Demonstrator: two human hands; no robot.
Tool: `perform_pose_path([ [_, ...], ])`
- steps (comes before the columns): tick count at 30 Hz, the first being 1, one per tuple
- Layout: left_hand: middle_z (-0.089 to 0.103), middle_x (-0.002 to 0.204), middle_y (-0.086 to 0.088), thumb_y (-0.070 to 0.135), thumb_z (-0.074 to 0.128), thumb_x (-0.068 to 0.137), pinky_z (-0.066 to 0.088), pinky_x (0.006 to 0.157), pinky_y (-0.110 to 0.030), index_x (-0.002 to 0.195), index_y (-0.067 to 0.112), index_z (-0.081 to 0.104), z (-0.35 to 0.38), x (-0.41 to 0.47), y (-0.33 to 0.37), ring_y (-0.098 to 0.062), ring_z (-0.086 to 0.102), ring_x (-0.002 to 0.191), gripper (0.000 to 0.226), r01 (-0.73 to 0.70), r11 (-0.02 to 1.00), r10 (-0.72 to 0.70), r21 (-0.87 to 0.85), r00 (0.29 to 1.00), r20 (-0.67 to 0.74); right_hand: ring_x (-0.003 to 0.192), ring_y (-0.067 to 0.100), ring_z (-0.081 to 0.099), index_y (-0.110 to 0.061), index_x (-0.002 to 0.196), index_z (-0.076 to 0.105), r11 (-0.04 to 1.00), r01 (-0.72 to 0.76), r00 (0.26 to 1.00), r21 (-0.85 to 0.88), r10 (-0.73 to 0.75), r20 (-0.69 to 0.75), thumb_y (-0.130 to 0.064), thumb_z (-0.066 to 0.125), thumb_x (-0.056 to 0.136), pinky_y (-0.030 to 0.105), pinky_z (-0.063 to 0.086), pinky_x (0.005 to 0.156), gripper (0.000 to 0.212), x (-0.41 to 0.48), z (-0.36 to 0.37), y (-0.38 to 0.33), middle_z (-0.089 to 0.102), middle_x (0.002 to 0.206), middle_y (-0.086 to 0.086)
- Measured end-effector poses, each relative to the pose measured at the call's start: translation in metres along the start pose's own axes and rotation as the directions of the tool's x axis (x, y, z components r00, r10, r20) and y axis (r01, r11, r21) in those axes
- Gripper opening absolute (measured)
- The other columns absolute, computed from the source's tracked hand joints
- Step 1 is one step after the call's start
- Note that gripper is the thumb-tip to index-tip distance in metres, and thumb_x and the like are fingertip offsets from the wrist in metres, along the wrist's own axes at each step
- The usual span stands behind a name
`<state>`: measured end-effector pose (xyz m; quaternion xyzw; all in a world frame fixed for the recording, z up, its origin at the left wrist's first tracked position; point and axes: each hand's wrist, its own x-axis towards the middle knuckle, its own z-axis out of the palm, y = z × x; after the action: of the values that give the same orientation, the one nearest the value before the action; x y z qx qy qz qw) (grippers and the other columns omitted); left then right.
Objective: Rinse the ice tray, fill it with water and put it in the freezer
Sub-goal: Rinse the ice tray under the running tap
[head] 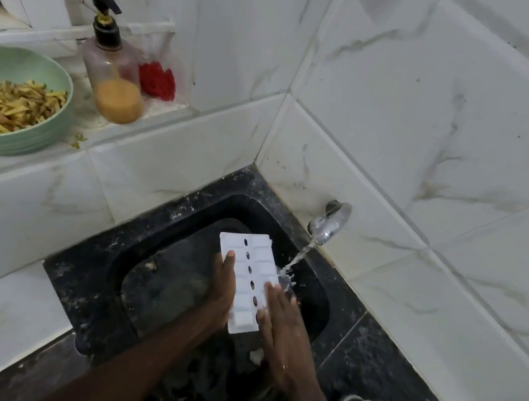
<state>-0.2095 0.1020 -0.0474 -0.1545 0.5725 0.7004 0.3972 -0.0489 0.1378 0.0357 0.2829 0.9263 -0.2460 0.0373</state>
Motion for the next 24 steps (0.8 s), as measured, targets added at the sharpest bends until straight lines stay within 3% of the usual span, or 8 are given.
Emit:
perform_pose_path([
  [4, 0.068, 0.126, -0.012, 0.042, 0.046, 0.108, 0.056, 0.097, -0.06, 0.133, 0.017, 0.049, 0.011, -0.03, 0.01, -0.034, 0.069, 0.108, 0.035, -0.045, 0.993, 0.039, 0.108, 0.998, 0.049, 0.153, 0.001, -0.022, -0.035, 0.163, -0.007, 0.991, 0.007, 0.999, -0.135, -0.002, 0.038, -0.053, 0.014, 0.111, 0.037, -0.01, 0.128, 0.059, 0.028, 0.0, 0.021, -0.015, 0.169, -0.015],
  [9, 0.068, 0.116, -0.003, 0.044, 0.043, 0.109, 0.061, 0.077, -0.041, 0.129, 0.025, 0.049, 0.018, -0.056, 0.001, -0.022, 0.071, 0.098, 0.029, -0.043, 0.982, 0.02, 0.186, 0.992, 0.121, 0.155, 0.013, -0.022, -0.025, 0.163, -0.009, 0.978, -0.051, 0.998, -0.201, 0.055, 0.014, -0.06, 0.01, 0.107, 0.041, -0.012, 0.127, 0.069, 0.072, -0.013, 0.035, -0.016, 0.17, -0.01],
  [12, 0.067, 0.111, 0.0, 0.041, 0.043, 0.11, 0.055, 0.067, -0.027, 0.129, 0.023, 0.05, 0.019, -0.056, 0.0, -0.013, 0.068, 0.091, 0.027, -0.064, 0.974, 0.044, 0.219, 0.995, 0.093, 0.156, 0.015, -0.019, -0.019, 0.164, -0.007, 0.971, -0.052, 0.998, -0.233, 0.057, 0.016, -0.061, 0.009, 0.106, 0.044, -0.006, 0.129, 0.073, 0.086, -0.012, 0.033, -0.012, 0.171, -0.005],
  [16, 0.067, 0.128, -0.008, 0.045, 0.044, 0.108, 0.056, 0.099, -0.051, 0.133, 0.02, 0.052, 0.009, -0.04, 0.007, -0.023, 0.069, 0.108, 0.036, -0.097, 0.972, 0.083, 0.212, 0.994, 0.075, 0.155, 0.007, -0.022, -0.021, 0.164, -0.007, 0.969, 0.124, 0.99, -0.214, -0.107, 0.086, -0.057, 0.012, 0.109, 0.039, -0.006, 0.129, 0.068, 0.071, 0.002, 0.015, -0.014, 0.171, -0.006],
  [18, 0.067, 0.128, -0.006, 0.048, 0.044, 0.107, 0.052, 0.104, -0.056, 0.136, 0.022, 0.051, 0.004, -0.029, 0.004, -0.026, 0.068, 0.112, 0.04, -0.093, 0.971, 0.082, 0.22, 0.995, 0.062, 0.155, 0.005, -0.019, -0.02, 0.164, -0.003, 0.959, 0.156, 0.987, -0.238, -0.141, 0.078, -0.056, 0.011, 0.11, 0.038, -0.004, 0.129, 0.067, 0.061, 0.006, 0.017, -0.012, 0.171, -0.006],
  [20, 0.068, 0.125, -0.005, 0.045, 0.043, 0.108, 0.055, 0.099, -0.053, 0.134, 0.02, 0.051, 0.007, -0.04, 0.009, -0.024, 0.069, 0.108, 0.036, -0.093, 0.973, 0.078, 0.213, 0.994, 0.077, 0.157, 0.012, -0.015, -0.016, 0.164, -0.004, 0.95, 0.114, 0.993, -0.29, -0.104, 0.049, -0.056, 0.007, 0.108, 0.041, -0.002, 0.13, 0.07, 0.066, 0.006, 0.024, -0.011, 0.171, -0.001],
  [23, 0.066, 0.118, 0.001, 0.038, 0.041, 0.111, 0.054, 0.076, -0.029, 0.129, 0.022, 0.05, 0.017, -0.053, 0.008, -0.009, 0.064, 0.094, 0.026, -0.09, 0.972, 0.072, 0.217, 0.993, 0.089, 0.158, 0.02, -0.013, -0.011, 0.163, -0.006, 0.958, -0.032, 0.999, -0.283, 0.034, 0.002, -0.059, 0.006, 0.107, 0.041, -0.002, 0.13, 0.075, 0.084, -0.001, 0.026, -0.01, 0.171, 0.007],
  [24, 0.066, 0.12, -0.001, 0.039, 0.041, 0.111, 0.053, 0.076, -0.029, 0.13, 0.021, 0.051, 0.017, -0.054, 0.009, -0.009, 0.065, 0.095, 0.028, -0.091, 0.971, 0.075, 0.222, 0.994, 0.081, 0.158, 0.02, -0.012, -0.01, 0.163, -0.005, 0.961, -0.044, 0.999, -0.273, 0.046, 0.002, -0.059, 0.009, 0.107, 0.041, -0.001, 0.13, 0.075, 0.089, -0.003, 0.023, -0.009, 0.171, 0.008],
])
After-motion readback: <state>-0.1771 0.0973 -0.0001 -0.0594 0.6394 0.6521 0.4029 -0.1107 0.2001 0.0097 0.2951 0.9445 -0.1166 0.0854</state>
